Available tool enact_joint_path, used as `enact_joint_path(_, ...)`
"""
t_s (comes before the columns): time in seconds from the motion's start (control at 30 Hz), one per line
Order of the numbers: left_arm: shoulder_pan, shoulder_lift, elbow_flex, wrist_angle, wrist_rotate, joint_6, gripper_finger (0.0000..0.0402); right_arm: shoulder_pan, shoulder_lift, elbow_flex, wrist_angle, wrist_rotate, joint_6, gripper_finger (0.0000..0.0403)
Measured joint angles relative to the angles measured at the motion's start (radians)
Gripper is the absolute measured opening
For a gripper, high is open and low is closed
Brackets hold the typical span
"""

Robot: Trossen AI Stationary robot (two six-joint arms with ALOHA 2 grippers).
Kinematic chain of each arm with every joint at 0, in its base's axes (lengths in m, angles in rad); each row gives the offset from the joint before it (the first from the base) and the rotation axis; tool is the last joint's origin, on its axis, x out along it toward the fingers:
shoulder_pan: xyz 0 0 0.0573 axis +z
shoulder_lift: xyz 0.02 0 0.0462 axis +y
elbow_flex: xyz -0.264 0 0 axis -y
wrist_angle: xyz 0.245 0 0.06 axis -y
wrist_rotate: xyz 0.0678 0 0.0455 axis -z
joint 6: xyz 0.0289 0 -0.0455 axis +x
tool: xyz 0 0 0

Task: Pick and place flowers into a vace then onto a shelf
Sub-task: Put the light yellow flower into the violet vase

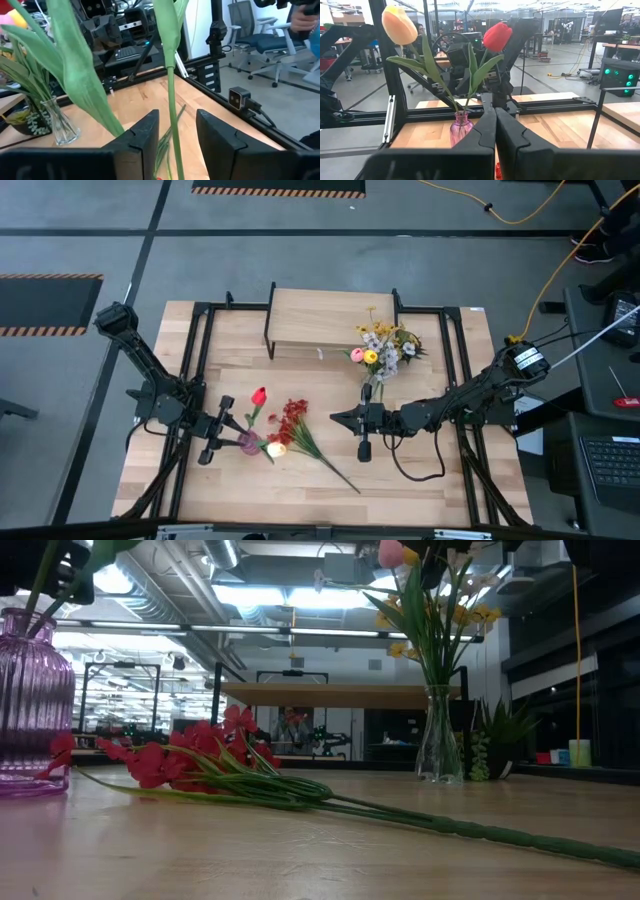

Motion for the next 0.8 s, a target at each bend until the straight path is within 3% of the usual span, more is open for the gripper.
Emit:
enact_joint_path(0.37,0.025,0.0,0.014,-0.016,0.005,-0.047,0.0125,0.0,0.0,0.0,0.0,0.0,0.0,0.0005)
enact_joint_path(0.8,0.073,0.09,0.157,-0.205,0.032,-0.117,0.0125,0.0,0.0,0.0,0.0,0.0,0.0,0.0005)
